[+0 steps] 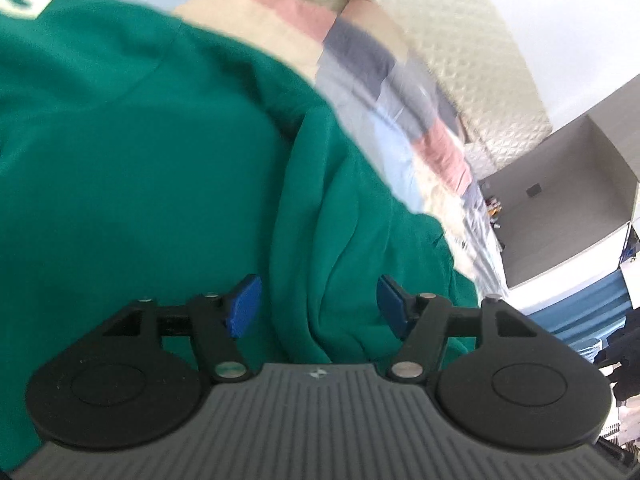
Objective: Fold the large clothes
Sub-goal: 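Grasp the hoodie side with the left tool and fold it inward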
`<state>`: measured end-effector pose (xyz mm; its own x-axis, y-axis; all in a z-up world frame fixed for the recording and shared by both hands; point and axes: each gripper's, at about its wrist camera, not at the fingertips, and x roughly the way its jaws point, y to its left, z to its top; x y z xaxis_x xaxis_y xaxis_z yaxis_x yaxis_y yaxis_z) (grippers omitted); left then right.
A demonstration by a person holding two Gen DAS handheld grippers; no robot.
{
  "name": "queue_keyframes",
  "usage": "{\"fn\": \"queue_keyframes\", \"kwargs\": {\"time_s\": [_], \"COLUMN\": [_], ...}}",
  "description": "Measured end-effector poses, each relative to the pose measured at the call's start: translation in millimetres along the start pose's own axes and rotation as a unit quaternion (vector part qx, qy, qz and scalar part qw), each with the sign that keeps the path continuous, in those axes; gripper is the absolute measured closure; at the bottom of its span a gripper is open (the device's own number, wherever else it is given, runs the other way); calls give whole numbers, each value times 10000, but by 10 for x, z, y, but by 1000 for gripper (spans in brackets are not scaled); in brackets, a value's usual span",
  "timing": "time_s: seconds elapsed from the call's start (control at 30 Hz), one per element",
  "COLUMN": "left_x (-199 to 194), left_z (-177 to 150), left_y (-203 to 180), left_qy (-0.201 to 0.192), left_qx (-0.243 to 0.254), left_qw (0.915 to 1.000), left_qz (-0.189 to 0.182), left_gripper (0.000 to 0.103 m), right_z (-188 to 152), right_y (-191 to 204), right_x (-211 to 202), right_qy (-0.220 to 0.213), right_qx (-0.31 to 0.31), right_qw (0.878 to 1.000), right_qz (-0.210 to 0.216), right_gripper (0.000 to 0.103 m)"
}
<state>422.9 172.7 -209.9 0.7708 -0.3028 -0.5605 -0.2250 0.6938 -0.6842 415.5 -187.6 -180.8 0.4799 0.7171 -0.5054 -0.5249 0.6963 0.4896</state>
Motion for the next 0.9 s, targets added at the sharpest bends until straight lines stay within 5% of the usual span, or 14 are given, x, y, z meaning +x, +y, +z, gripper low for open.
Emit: {"fn": "queue_keyframes", "kwargs": {"time_s": [0.2,0.43,0.8,0.9], "left_x": [144,416,1205,1305], "left_z": [454,894,1215,1251], "left_y": [-2,178,208,140], "left_qy": [-244,-94,106,69], "left_qx": [154,-353,-218,120], "left_qw": [9996,9992,9996,9988], "left_qz": [33,-129,151,467], "left_gripper": [31,28,29,67], "right_z": [429,895,1206,1210], "right_y": [-266,-808,-1256,-1283], "right_x": [31,60,1151,1336], "right_qy": [-423,-617,16,105], "right_qx": [202,945,1326,1326], "right_qw": [9978,9924,9824,9787], "right_qz": [-474,-485,-1313,-1564], "right_gripper": [40,40,40,52]}}
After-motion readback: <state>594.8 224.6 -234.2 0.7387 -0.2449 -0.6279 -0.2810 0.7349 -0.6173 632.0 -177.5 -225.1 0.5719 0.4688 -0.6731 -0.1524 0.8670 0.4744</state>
